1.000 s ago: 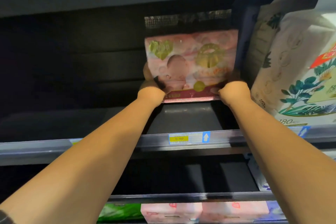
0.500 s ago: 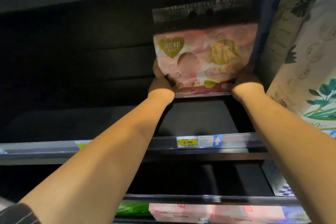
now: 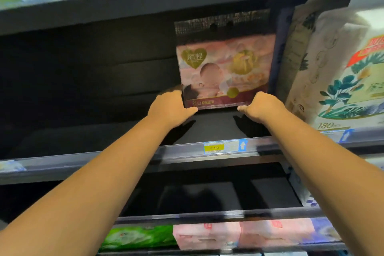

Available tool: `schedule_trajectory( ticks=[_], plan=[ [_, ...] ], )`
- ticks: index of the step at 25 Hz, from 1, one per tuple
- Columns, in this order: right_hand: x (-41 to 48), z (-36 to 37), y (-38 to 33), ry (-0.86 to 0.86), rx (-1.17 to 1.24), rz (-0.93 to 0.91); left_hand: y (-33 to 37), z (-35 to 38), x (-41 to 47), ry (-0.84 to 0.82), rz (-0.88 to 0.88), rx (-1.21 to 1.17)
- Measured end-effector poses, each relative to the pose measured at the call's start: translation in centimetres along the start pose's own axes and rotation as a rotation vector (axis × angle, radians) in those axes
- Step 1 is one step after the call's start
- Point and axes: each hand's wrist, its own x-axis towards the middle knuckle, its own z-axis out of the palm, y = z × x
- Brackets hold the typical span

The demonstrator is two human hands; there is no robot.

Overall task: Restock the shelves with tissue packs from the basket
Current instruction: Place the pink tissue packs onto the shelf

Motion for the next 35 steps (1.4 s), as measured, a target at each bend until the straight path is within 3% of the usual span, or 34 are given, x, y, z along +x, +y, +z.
schedule_trajectory(
  ticks=[4,7,10,20,25,35],
  plan=[
    [-6.7,-0.1,-0.9,0.233,-0.276,-0.074,0.8,0.3,-3.9,0.049,0.209,0.102],
    [-11.3,-0.3,-0.5,0.332,-0.32,-0.07,1.7,0.4,-6.4,0.12,0.36,0.181],
    [-16.1,0.4,0.7,0.367,-0.357,-0.013,2.4,1.2,-9.0,0.109,0.528,0.096],
    [-33.8,11.2,5.5,0.271,-0.327,0.399,3.3,10.7,-20.6,-0.084,1.06,-0.109],
    [-43.2,16.7,8.8,0.107,-0.313,0.679,4.8,15.8,-27.8,-0.334,1.184,-0.026],
    [-58.4,20.3,17.6,-0.006,-0.144,1.041,11.8,21.7,-41.5,-0.554,1.42,0.006]
  ],
)
